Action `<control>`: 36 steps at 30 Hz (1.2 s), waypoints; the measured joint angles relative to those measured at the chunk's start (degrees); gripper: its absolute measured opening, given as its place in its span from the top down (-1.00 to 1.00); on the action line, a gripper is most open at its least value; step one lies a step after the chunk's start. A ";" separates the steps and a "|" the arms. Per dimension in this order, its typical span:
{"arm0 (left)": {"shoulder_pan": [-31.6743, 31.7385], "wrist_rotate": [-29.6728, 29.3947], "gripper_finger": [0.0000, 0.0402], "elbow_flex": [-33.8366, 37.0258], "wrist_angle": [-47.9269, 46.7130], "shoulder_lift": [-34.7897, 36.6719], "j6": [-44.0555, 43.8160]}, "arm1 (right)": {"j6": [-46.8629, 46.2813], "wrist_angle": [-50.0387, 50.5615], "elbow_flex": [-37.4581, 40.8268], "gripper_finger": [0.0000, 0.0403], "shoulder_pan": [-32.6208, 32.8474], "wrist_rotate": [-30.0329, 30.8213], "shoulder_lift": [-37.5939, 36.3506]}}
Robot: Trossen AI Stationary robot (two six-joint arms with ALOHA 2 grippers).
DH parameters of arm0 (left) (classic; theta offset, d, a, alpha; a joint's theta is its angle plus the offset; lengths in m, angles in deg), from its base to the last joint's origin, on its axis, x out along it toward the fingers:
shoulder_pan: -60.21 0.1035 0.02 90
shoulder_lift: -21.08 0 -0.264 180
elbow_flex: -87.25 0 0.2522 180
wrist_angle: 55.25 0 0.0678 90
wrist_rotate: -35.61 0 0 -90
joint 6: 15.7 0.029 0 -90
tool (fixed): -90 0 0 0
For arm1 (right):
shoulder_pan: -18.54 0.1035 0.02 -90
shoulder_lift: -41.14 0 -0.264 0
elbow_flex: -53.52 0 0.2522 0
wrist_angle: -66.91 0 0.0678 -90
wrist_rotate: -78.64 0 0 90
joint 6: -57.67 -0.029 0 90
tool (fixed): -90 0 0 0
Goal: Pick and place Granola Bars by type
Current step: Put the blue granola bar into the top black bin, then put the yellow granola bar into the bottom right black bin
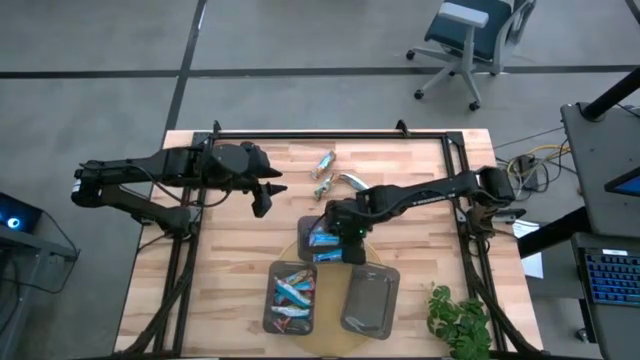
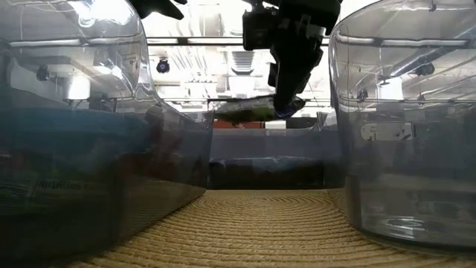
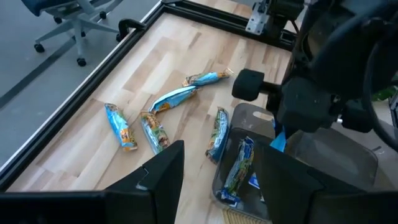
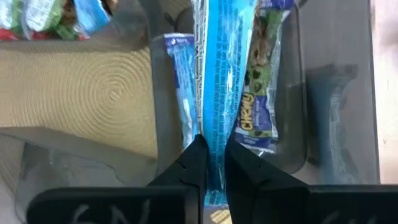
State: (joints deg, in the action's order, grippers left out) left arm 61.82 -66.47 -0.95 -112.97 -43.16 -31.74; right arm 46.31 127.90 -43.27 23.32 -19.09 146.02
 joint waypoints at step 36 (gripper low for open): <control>0.00 0.87 1.00 0.00 -1.10 0.00 5.71 | -8.10 1.02 0.00 0.31 -2.10 12.27 -15.86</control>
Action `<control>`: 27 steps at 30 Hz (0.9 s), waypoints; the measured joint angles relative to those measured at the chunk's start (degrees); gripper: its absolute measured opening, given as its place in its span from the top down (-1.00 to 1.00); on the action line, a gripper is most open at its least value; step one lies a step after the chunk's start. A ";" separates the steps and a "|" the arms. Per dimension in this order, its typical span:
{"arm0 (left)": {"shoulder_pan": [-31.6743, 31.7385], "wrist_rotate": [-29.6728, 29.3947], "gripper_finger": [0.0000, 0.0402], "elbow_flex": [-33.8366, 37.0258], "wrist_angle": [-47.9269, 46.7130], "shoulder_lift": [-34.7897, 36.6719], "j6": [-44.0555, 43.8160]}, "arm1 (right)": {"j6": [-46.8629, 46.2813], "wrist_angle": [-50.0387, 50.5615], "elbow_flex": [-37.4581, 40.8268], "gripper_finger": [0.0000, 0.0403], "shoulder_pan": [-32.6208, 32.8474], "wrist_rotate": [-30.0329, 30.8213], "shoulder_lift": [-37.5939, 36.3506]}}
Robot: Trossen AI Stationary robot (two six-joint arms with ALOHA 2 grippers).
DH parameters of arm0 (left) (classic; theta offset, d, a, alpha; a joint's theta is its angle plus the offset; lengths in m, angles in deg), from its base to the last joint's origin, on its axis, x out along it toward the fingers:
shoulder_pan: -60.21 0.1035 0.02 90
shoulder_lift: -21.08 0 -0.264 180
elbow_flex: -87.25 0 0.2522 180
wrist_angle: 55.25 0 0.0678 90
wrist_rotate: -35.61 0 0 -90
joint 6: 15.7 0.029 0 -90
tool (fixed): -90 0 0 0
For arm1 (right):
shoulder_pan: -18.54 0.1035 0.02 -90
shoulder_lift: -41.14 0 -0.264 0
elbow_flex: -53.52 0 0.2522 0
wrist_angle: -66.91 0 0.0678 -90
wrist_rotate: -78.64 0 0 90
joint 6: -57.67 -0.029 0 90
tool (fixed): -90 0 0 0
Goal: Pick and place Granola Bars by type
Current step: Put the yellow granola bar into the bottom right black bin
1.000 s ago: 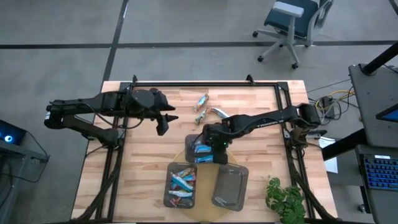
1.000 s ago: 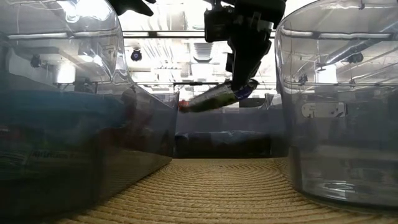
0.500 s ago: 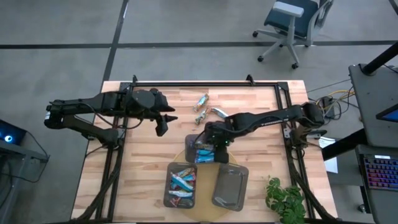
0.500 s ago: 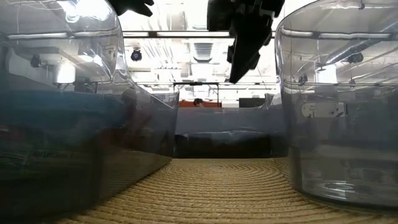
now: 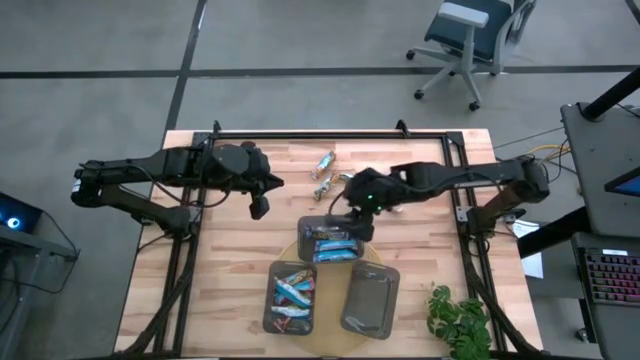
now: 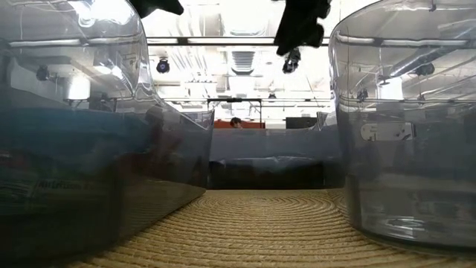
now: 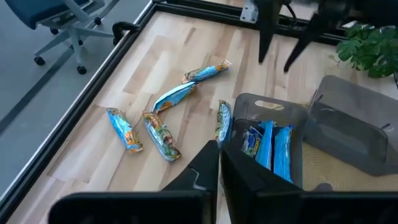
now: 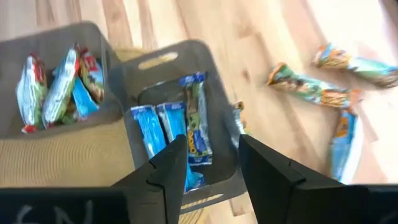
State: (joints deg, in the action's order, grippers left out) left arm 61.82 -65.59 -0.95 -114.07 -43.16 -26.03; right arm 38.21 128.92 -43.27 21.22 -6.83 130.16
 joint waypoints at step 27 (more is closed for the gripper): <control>16.62 9.09 0.64 0.00 0.57 0.00 9.16 | -7.95 10.79 0.87 0.54 0.42 15.16 -20.81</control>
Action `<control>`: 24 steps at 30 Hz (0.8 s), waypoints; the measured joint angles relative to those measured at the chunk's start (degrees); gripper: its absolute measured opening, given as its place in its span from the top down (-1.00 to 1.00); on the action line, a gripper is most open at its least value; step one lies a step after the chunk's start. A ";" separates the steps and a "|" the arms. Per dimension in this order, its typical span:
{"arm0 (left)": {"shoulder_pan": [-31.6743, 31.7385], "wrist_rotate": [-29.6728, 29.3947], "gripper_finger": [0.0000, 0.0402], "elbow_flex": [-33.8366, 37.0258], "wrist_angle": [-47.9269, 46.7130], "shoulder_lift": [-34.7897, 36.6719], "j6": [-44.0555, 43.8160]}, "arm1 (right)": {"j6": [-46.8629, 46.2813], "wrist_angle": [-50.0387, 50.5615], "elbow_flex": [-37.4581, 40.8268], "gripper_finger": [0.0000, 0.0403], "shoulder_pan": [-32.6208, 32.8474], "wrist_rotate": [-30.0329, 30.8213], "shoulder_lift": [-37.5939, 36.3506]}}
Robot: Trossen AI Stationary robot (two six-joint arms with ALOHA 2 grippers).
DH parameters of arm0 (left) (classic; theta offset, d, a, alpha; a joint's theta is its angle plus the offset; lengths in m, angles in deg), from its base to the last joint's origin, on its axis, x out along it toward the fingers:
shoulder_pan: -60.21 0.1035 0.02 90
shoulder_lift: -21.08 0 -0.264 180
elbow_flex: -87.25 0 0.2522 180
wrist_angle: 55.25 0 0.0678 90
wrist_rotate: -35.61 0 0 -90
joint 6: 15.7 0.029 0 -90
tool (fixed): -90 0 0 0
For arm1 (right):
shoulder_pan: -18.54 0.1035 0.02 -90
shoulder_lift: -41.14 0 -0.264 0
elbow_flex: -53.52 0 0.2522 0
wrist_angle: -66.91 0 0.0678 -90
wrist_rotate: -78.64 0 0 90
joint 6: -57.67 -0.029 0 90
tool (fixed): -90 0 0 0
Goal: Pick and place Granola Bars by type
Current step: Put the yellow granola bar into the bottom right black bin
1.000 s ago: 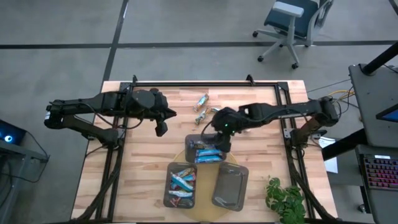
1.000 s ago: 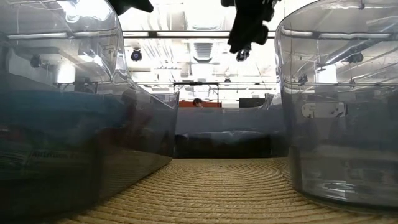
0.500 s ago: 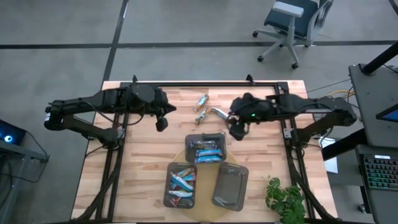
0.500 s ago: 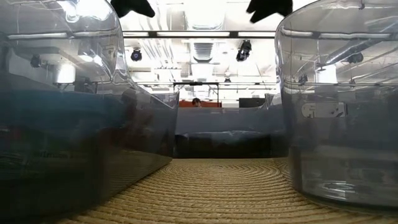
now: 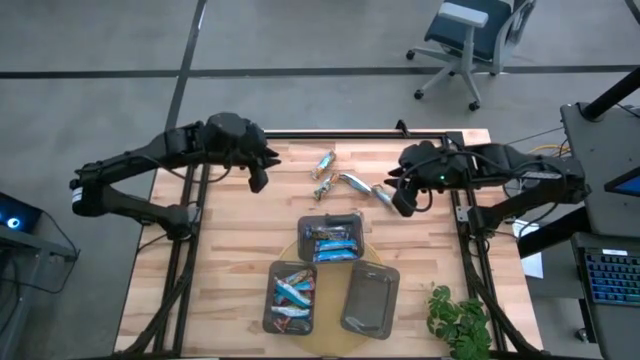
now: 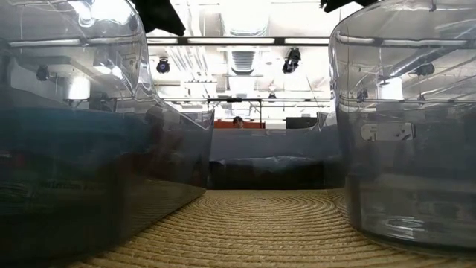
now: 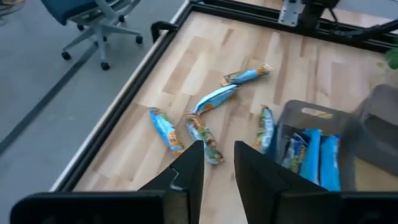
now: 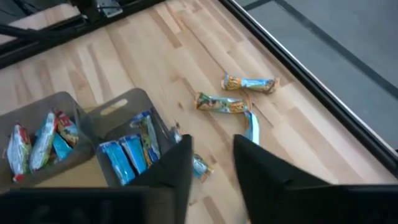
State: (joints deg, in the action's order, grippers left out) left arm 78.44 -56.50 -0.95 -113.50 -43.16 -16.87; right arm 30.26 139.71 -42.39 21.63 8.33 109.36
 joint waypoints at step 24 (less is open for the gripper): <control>6.94 10.19 0.54 -21.12 -10.92 -15.55 4.02 | 0.39 5.56 0.11 0.96 0.00 1.51 -2.59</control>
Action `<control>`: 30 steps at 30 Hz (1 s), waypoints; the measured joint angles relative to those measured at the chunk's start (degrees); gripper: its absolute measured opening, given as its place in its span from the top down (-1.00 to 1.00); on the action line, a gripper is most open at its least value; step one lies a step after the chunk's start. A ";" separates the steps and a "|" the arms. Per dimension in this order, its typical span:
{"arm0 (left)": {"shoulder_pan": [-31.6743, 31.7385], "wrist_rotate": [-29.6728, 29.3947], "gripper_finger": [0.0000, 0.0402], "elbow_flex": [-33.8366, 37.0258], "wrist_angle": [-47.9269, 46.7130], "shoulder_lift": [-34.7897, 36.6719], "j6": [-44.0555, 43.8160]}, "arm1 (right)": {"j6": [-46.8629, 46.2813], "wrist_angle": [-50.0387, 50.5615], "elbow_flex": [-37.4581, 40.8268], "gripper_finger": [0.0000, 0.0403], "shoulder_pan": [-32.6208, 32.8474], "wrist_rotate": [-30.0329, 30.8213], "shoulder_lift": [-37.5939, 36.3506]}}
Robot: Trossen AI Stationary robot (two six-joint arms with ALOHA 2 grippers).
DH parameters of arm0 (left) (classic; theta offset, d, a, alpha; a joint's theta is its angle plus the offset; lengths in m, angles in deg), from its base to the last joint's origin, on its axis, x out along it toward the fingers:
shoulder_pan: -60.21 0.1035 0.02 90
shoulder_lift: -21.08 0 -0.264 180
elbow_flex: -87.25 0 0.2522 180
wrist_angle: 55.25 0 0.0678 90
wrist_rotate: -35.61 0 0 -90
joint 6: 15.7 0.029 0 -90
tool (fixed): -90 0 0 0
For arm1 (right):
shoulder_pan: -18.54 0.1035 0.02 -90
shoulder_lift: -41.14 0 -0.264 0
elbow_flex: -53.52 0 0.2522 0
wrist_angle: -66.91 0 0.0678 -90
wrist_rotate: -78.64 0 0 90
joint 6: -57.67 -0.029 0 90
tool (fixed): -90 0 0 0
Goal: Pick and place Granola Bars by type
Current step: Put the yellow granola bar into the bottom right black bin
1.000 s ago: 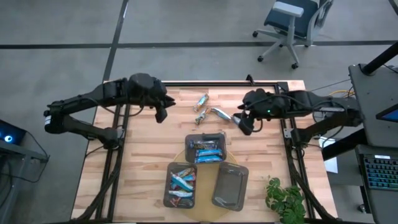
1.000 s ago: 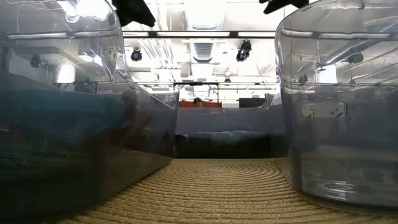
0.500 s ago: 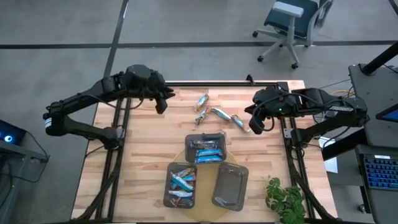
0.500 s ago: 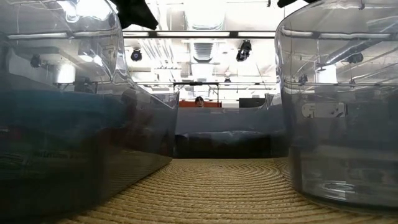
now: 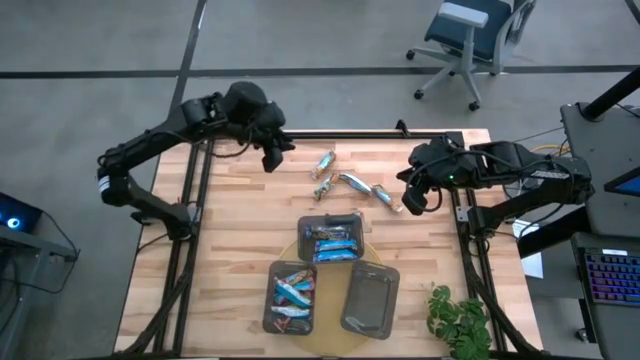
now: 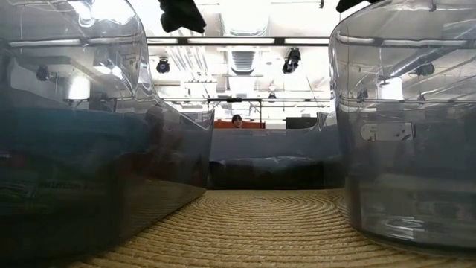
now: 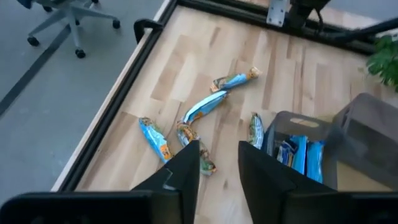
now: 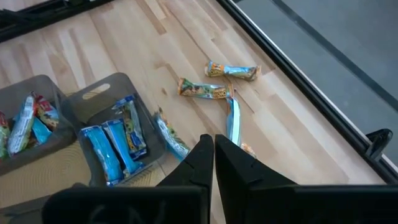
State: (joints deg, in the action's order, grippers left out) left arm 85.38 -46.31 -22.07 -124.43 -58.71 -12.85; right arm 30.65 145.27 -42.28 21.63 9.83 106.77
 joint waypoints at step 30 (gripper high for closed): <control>1.46 -6.95 -0.36 -6.55 -1.41 -23.44 -2.54 | -0.02 1.29 1.07 0.96 0.00 0.48 0.00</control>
State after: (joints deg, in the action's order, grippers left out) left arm 86.84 -53.26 -28.62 -125.84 -82.15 -15.39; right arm 30.62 146.56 -41.21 21.63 10.32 106.77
